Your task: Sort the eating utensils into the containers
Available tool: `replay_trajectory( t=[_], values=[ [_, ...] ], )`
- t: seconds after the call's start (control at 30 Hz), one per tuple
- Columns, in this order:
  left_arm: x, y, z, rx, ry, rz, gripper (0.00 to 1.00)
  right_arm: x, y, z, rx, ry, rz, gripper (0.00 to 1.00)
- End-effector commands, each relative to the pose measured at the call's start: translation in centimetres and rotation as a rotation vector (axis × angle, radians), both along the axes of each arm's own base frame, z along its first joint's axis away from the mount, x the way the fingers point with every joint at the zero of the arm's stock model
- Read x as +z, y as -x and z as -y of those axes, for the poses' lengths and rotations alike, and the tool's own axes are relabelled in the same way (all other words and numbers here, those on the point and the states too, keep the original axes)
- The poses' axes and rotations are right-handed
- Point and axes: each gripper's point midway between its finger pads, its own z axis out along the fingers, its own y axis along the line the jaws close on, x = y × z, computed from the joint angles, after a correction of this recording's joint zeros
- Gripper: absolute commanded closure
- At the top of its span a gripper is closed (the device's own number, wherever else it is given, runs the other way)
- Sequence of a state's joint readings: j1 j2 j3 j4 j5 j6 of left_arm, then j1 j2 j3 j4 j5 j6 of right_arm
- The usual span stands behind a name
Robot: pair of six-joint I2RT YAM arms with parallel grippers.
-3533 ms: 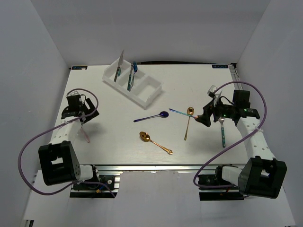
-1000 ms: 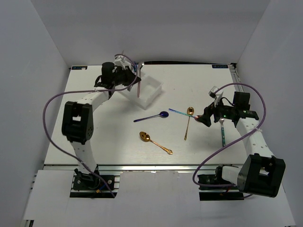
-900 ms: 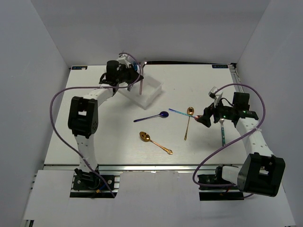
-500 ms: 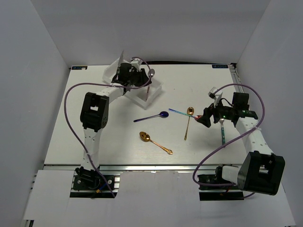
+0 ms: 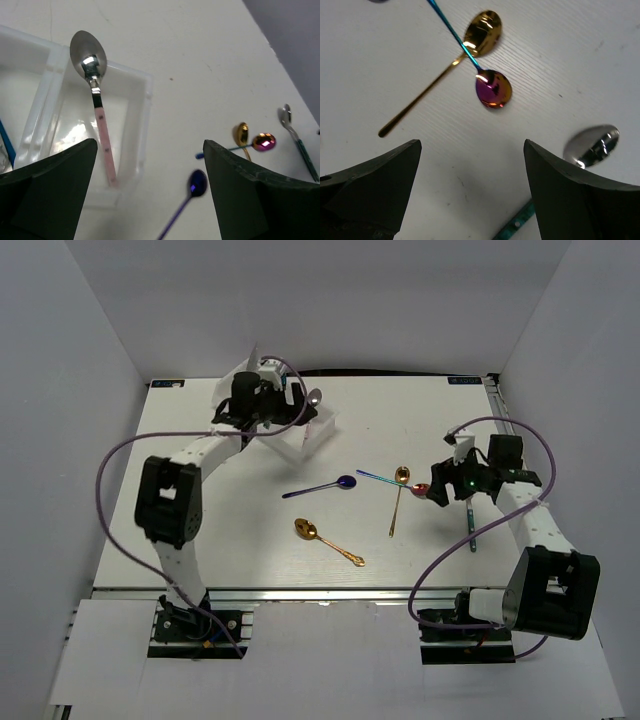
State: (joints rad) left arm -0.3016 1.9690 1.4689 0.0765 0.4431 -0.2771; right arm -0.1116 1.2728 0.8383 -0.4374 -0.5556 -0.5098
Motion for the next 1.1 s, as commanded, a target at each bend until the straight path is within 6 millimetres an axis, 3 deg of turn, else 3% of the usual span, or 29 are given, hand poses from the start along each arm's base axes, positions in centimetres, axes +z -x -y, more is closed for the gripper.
replay_trajectory(
  t=[0.0, 0.13, 0.23, 0.4, 0.57, 1.07],
  values=[
    [9.7, 4.6, -1.5, -0.006, 0.060, 0.193, 0.02, 1.5, -1.6, 3.2, -0.191, 0.105, 0.004, 0.11],
    [11.0, 9.4, -2.6, -0.014, 0.100, 0.199, 0.02, 1.5, -0.9, 5.6, -0.335, 0.190, -0.035, 0.11],
    [10.4, 12.7, -4.0, 0.008, 0.090, 0.196, 0.02, 1.0, 0.3, 6.7, -0.389, 0.240, -0.072, 0.11],
    [8.7, 15.5, -7.5, 0.158, 0.045, 0.175, 0.02, -0.8, 1.6, 6.8, -0.395, 0.250, -0.144, 0.11],
    [8.0, 18.4, -8.3, 0.122, 0.008, 0.214, 0.02, -3.4, 3.1, 7.2, -0.412, 0.280, -0.252, 0.16],
    [10.0, 19.4, -8.7, 0.126, 0.021, 0.274, 0.02, -7.5, 5.1, 9.5, -0.447, 0.411, -0.444, 0.28]
  ],
)
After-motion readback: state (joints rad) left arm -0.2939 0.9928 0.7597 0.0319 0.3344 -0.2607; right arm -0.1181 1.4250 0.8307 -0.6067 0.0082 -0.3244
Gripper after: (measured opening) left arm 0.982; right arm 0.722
